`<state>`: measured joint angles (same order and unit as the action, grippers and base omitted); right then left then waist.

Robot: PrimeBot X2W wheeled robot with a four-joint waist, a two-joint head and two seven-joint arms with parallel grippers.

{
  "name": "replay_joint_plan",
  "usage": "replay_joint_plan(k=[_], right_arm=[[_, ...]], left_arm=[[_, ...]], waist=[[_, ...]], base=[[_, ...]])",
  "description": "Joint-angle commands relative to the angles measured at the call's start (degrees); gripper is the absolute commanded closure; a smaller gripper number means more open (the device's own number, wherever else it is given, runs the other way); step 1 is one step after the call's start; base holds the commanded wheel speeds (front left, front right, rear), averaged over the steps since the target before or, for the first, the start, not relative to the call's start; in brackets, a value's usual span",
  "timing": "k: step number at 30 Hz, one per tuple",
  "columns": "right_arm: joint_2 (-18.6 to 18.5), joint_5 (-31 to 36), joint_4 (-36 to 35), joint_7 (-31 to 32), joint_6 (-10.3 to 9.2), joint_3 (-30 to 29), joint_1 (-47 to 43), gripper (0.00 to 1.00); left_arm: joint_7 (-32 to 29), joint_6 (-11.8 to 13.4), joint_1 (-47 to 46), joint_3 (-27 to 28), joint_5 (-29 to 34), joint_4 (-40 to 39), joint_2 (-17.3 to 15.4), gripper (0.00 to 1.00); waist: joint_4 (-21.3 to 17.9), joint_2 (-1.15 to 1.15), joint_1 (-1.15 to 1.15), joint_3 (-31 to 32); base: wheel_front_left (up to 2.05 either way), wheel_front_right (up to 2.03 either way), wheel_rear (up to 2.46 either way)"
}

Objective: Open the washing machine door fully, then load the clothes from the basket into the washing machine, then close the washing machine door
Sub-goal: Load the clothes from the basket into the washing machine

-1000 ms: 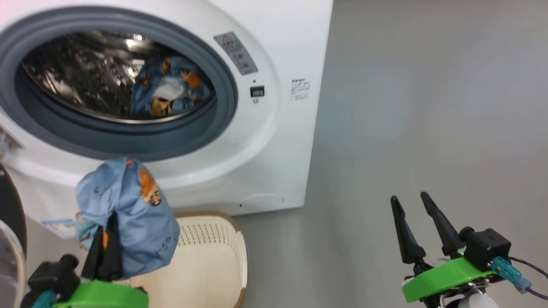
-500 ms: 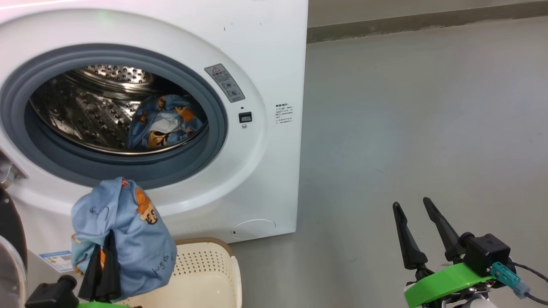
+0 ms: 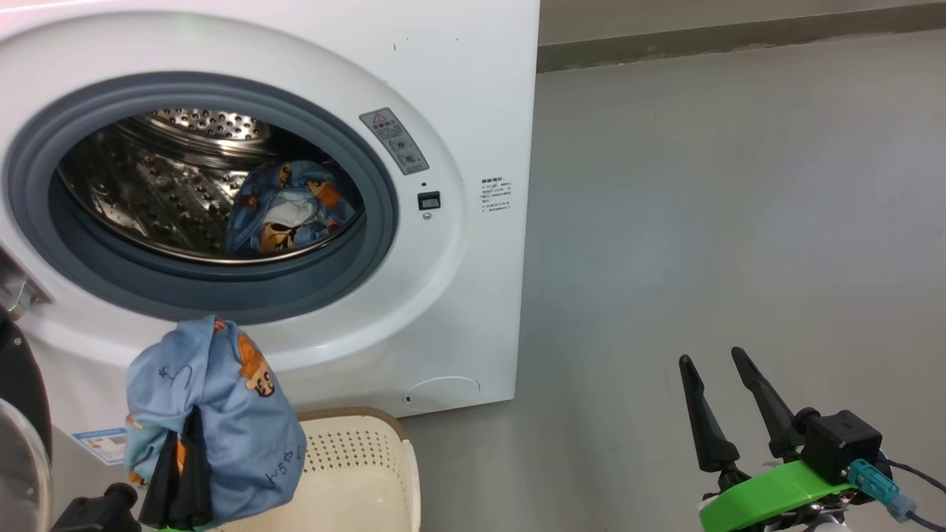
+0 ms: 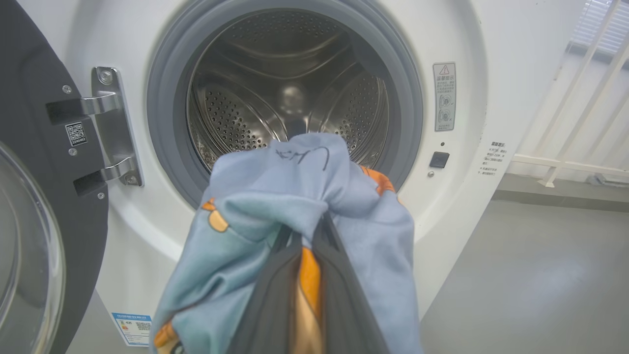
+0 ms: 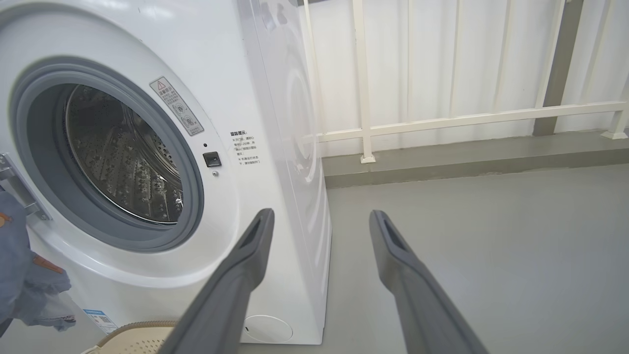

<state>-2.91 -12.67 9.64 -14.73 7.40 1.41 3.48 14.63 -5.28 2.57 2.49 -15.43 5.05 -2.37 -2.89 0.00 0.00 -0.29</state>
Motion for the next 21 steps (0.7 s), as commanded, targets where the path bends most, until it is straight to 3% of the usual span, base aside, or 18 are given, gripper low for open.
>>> replay_joint_plan(k=[1,10,21], right_arm=[[0.0,0.1,-1.6,-0.3,0.09,1.6,0.7,0.0],[0.0,-0.4,-2.0,-0.3,0.09,1.5,1.1,0.0],[0.0,0.2,-3.3,-0.3,0.09,2.2,4.4,0.0]], left_arm=[[0.4,0.4,-0.8,1.6,-0.3,-2.0,-0.5,1.0],[0.4,1.2,-3.6,1.1,-1.0,-3.0,-0.5,1.0],[0.4,-1.6,-19.7,3.2,1.9,2.7,-2.2,1.0]], waist=[[-0.1,0.0,0.0,-0.2],[-0.8,0.0,0.0,-3.7],[-2.4,0.0,0.0,-12.9]], base=[[0.0,0.0,0.0],[0.0,0.0,0.0],[0.0,0.0,0.0]])
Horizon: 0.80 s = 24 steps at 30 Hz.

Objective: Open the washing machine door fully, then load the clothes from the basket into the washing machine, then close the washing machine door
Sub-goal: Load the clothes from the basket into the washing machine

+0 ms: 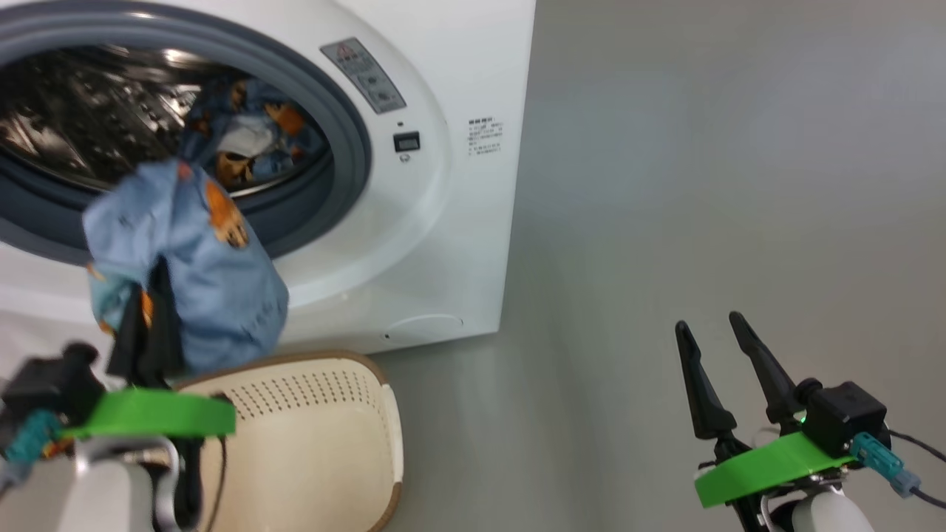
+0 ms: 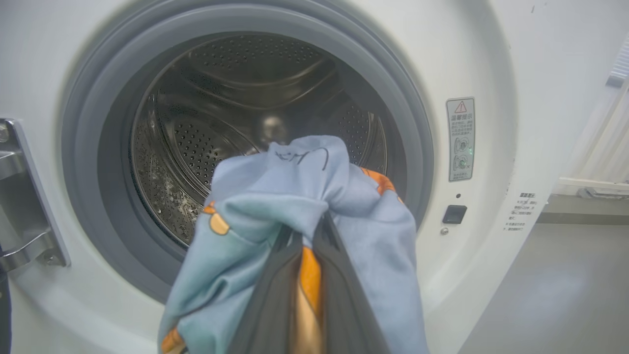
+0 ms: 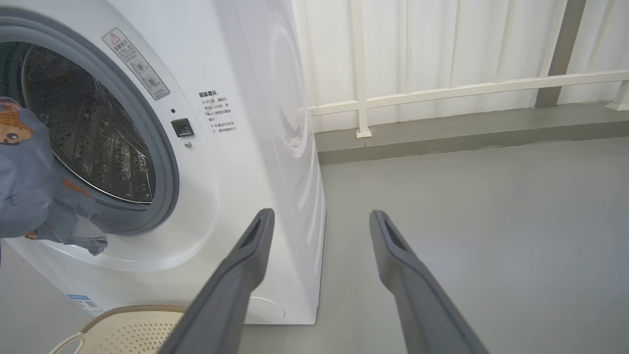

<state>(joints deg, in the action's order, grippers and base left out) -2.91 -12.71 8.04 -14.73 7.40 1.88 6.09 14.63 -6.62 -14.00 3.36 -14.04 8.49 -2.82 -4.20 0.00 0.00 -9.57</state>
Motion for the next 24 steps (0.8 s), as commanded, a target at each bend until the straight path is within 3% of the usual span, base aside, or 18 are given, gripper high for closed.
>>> replay_joint_plan(k=[1,10,24], right_arm=[[0.0,0.2,-1.8,-0.3,0.09,1.9,2.3,0.0],[0.0,-0.3,-2.8,-0.3,0.09,3.0,5.4,0.0],[0.0,-1.5,-3.7,-0.3,0.09,3.7,8.6,0.0]], left_arm=[[0.4,-0.3,-4.9,2.6,0.7,0.0,-2.3,1.0],[0.4,-0.8,-17.8,5.3,0.8,5.5,-5.8,1.0],[0.4,-0.9,-34.1,4.3,0.8,13.2,-12.1,1.0]], waist=[[-1.4,0.0,0.0,-4.5],[-3.5,0.0,0.0,-11.9],[-6.4,0.0,0.0,-22.1]], base=[[0.0,0.0,0.0],[0.0,0.0,0.0],[0.0,0.0,0.0]])
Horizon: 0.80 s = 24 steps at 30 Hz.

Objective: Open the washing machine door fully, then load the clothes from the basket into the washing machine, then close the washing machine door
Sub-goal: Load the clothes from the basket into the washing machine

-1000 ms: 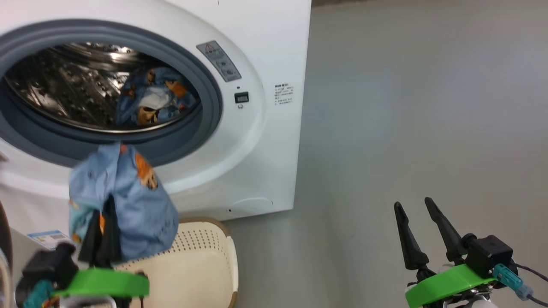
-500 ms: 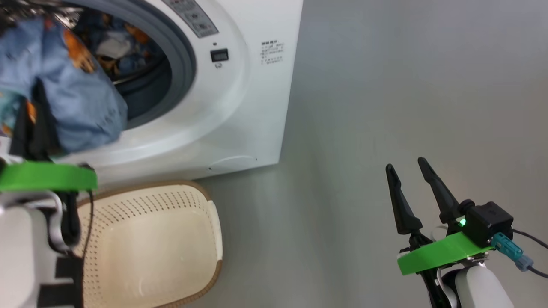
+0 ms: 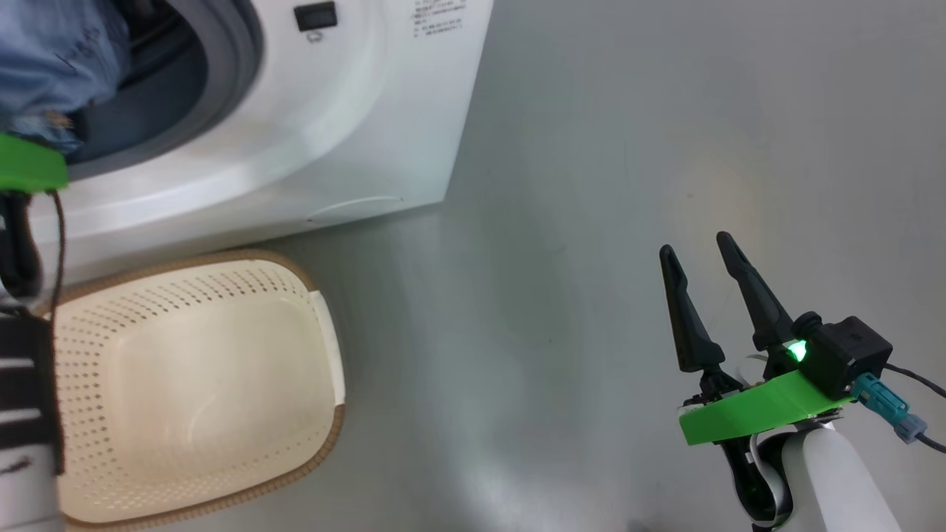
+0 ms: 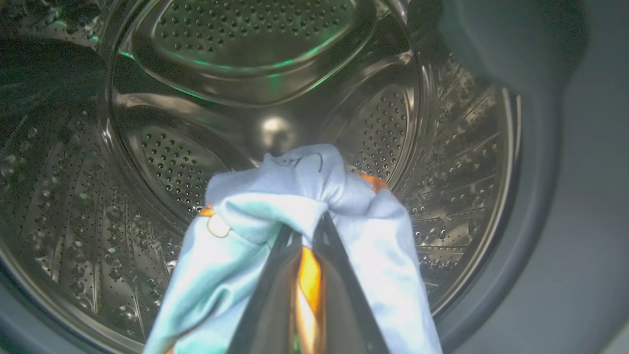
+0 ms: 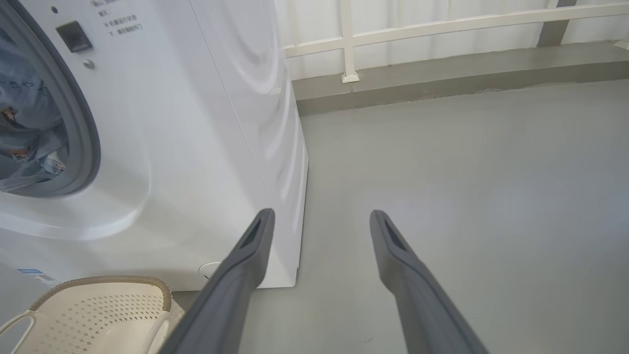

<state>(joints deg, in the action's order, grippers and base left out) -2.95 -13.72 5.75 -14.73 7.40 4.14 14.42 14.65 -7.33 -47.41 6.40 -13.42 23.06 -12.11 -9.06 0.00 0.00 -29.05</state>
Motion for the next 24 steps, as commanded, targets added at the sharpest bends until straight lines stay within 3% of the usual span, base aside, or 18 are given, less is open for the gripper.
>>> replay_joint_plan(k=[1,13,24], right_arm=[[0.1,-0.6,-1.5,-0.3,0.09,1.5,0.5,0.0],[0.1,-1.8,-1.0,-0.3,0.09,3.3,1.3,0.0],[0.1,-2.6,-1.4,-0.3,0.09,3.8,1.8,0.0]], left_arm=[[0.3,-0.1,-1.7,1.2,-0.1,-0.1,-3.3,1.0],[-2.4,-0.1,-16.1,-5.8,-2.4,17.5,-8.0,1.0],[-4.8,-0.2,-26.5,-10.6,-4.6,25.5,-9.7,1.0]], waist=[[-1.7,0.0,0.0,-3.2],[-1.9,0.0,0.0,-8.2],[-2.3,0.0,0.0,-12.6]], base=[[0.0,0.0,0.0],[0.0,0.0,0.0],[0.0,0.0,0.0]])
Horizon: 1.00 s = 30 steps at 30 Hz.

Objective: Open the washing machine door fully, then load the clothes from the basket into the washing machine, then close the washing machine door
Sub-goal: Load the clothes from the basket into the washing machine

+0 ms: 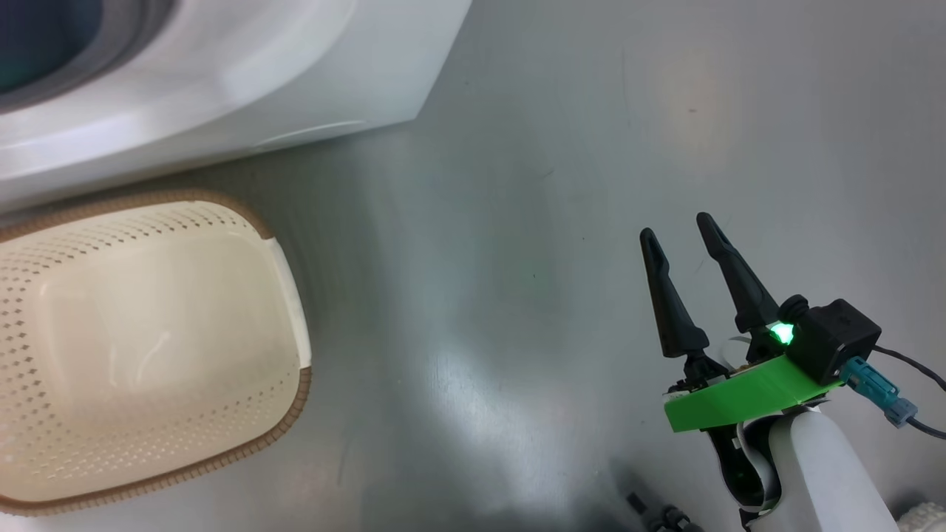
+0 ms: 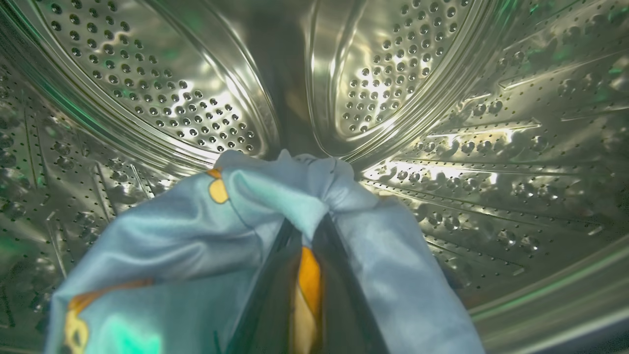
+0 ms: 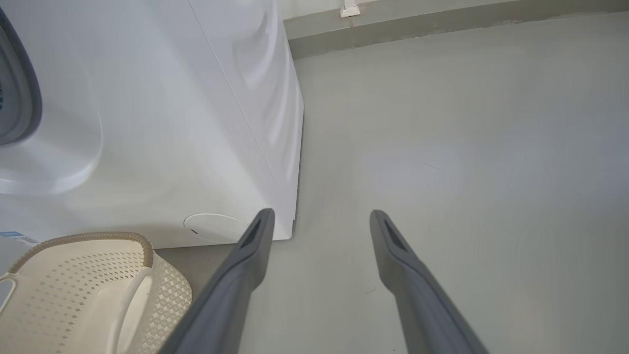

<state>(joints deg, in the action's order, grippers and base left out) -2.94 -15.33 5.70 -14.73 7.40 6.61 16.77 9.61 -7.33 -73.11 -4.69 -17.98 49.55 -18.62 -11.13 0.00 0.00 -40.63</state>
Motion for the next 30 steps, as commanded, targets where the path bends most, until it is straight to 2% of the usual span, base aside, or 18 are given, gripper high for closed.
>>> replay_joint_plan(k=[1,5,7,14,17,22,23,24,25,30], right_arm=[[0.1,-1.0,-1.4,-0.3,0.09,1.5,-0.4,0.0],[0.1,-1.5,-1.4,-0.3,0.09,2.2,-0.1,0.0],[0.1,-2.1,-1.5,-0.3,0.09,2.8,0.3,0.0],[0.1,-3.2,-1.7,-0.3,0.09,3.2,1.0,0.0],[0.1,-3.4,-1.4,-0.3,0.09,3.3,1.2,0.0],[0.1,-3.6,-1.0,-0.3,0.09,3.4,1.2,0.0],[0.1,-3.6,-1.0,-0.3,0.09,3.3,1.2,0.0],[0.1,-3.6,-1.0,-0.3,0.09,3.3,1.2,0.0],[0.1,-3.7,-0.9,-0.3,0.09,3.3,1.2,0.0],[0.1,-3.6,-0.7,-0.3,0.09,3.3,1.2,0.0]], left_arm=[[1.1,-0.2,-1.5,0.1,0.2,-0.9,-3.5,1.0],[3.9,-0.2,-3.5,-1.4,1.4,-1.3,-4.7,1.0],[5.2,-0.1,-5.0,-2.1,3.4,-4.2,-5.6,1.0],[5.4,0.4,-2.5,1.4,7.5,-20.9,-5.6,1.0],[5.4,0.3,-0.6,2.6,7.9,-21.7,-4.9,1.0],[5.4,0.1,0.4,3.8,7.2,-18.3,-3.9,0.99],[5.4,0.1,0.3,3.9,7.0,-17.4,-3.7,0.69],[5.4,0.1,0.2,4.0,6.8,-16.6,-3.6,0.04],[5.4,0.1,0.1,4.1,6.6,-15.5,-3.4,0.0],[5.4,0.0,-0.9,4.0,6.3,-10.5,-2.9,0.0]], waist=[[-0.3,0.0,0.0,-1.6],[-0.6,0.0,0.0,-3.1],[-1.0,0.0,0.0,-4.4],[-1.8,0.0,0.0,-5.9],[-1.8,0.0,0.0,-5.8],[-1.7,0.0,0.0,-5.2],[-1.6,0.0,0.0,-5.1],[-1.5,0.0,0.0,-5.0],[-1.3,0.0,0.0,-4.9],[-0.8,0.0,0.0,-4.0]], base=[[0.0,0.0,0.0],[0.0,0.0,0.0],[0.0,0.0,0.0],[0.0,0.0,0.0],[0.0,0.0,0.0],[0.0,0.0,0.0],[0.0,0.0,0.0],[0.0,0.0,0.0],[0.0,0.0,0.0],[0.0,0.0,0.0]])
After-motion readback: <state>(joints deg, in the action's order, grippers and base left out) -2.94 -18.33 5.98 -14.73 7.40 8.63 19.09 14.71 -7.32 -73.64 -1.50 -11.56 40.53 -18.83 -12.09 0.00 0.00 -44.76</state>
